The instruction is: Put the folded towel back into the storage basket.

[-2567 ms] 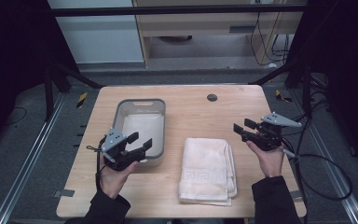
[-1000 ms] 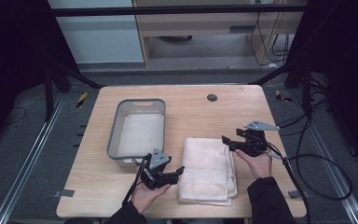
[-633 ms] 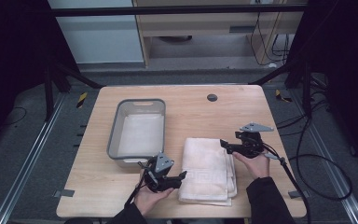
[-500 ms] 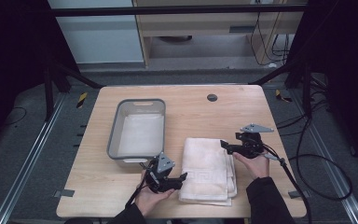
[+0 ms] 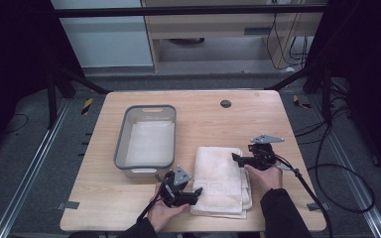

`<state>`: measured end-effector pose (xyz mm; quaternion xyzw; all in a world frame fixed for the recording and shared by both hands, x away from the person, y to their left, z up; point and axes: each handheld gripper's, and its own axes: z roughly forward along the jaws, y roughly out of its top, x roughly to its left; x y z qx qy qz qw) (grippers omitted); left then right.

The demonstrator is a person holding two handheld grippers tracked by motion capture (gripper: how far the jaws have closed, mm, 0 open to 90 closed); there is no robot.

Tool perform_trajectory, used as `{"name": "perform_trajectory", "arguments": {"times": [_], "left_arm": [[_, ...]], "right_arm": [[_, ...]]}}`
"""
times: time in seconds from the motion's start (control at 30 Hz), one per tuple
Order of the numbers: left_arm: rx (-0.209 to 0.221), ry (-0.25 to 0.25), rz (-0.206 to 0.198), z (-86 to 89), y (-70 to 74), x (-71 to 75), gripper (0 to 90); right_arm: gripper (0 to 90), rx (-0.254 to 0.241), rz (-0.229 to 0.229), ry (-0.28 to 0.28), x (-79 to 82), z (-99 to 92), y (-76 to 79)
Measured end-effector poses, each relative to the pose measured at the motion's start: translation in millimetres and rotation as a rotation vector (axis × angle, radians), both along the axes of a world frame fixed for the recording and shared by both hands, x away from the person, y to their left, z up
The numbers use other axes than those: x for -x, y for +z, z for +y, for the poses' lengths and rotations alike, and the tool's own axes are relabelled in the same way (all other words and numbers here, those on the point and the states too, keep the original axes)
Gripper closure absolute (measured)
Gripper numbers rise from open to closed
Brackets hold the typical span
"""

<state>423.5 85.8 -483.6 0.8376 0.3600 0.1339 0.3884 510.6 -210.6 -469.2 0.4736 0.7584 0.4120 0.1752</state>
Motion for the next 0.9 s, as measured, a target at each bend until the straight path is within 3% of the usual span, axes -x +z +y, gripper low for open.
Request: {"name": "perform_trajectory", "arguments": {"times": [0.17,0.37,0.7,0.9], "left_arm": [[-0.013,0.000,0.002,-3.4,-4.1,0.2,32.8],[-0.014,0.005,0.013,-5.9,-7.5,0.0,34.4],[-0.011,0.010,0.062,-8.4,-10.0,-4.2,35.8],[0.004,-0.001,0.083,-10.3,-11.1,-5.5,41.1]], "right_arm": [[22.8,0.022,0.033,0.006,-2.3,4.3,-8.6],[24.1,-0.024,0.069,-0.004,-4.0,1.7,-16.5],[25.3,-0.013,0.130,-0.015,-6.6,4.6,-24.7],[26.3,-0.047,0.188,-0.019,-10.6,4.1,-28.1]]}}
